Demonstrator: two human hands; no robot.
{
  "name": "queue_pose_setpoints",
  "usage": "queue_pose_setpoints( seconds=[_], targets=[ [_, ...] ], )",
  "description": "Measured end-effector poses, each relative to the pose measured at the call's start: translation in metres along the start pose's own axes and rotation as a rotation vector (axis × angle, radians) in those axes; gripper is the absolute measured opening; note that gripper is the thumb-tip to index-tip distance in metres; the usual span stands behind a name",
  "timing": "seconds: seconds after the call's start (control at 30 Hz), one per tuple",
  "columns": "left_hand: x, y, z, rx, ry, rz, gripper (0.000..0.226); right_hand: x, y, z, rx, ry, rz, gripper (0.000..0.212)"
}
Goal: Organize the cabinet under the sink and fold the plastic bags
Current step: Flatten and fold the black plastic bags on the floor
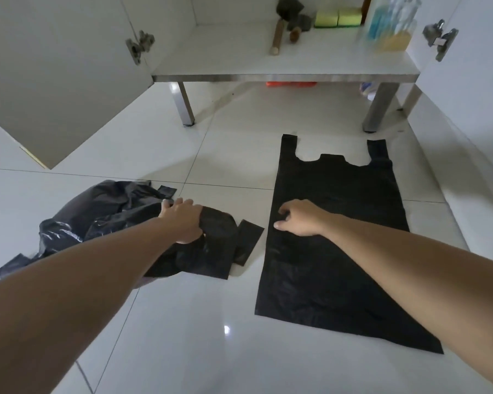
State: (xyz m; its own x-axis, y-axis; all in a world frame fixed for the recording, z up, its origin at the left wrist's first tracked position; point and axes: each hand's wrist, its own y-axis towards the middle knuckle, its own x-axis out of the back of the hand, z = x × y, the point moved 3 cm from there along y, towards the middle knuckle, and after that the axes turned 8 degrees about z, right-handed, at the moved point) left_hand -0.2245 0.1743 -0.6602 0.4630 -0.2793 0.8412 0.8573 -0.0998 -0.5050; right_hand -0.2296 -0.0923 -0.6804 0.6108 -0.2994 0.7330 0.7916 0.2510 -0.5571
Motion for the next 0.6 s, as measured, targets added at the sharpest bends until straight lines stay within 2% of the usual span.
queue_pose_setpoints(
  seconds=[0.07, 0.2, 0.3, 0.37, 0.4, 0.47, 0.57, 0.6],
  targets=[
    [-0.003, 0.000, 0.027, 0.075, -0.073, 0.032, 0.053, -0.013, 0.013, 0.030, 0.004, 0.182, 0.034, 0.051],
    [-0.011, -0.007, 0.068, 0.113, -0.221, 0.017, 0.064, -0.044, 0.035, 0.080, -0.091, 0.588, 0.151, 0.060],
    [-0.012, -0.013, 0.083, 0.127, -0.278, -0.085, 0.040, -0.063, 0.047, 0.104, -0.150, 0.793, 0.183, 0.057],
    [-0.014, -0.014, 0.088, 0.136, -0.349, -0.106, 0.025, -0.066, 0.049, 0.116, -0.179, 0.878, 0.116, 0.053],
    [-0.013, -0.014, 0.090, 0.137, -0.397, -0.115, 0.025, -0.064, 0.051, 0.120, -0.175, 0.891, 0.070, 0.053],
    [-0.010, -0.012, 0.090, 0.121, -0.483, -0.127, 0.042, -0.052, 0.050, 0.127, -0.108, 0.868, 0.001, 0.044],
    [0.002, -0.009, 0.082, 0.043, -0.574, -0.113, 0.073, -0.020, 0.035, 0.135, 0.100, 0.765, -0.085, 0.004],
    [0.008, -0.011, 0.077, 0.010, -0.589, -0.099, 0.078, -0.008, 0.028, 0.136, 0.163, 0.705, -0.119, 0.003]
  ],
)
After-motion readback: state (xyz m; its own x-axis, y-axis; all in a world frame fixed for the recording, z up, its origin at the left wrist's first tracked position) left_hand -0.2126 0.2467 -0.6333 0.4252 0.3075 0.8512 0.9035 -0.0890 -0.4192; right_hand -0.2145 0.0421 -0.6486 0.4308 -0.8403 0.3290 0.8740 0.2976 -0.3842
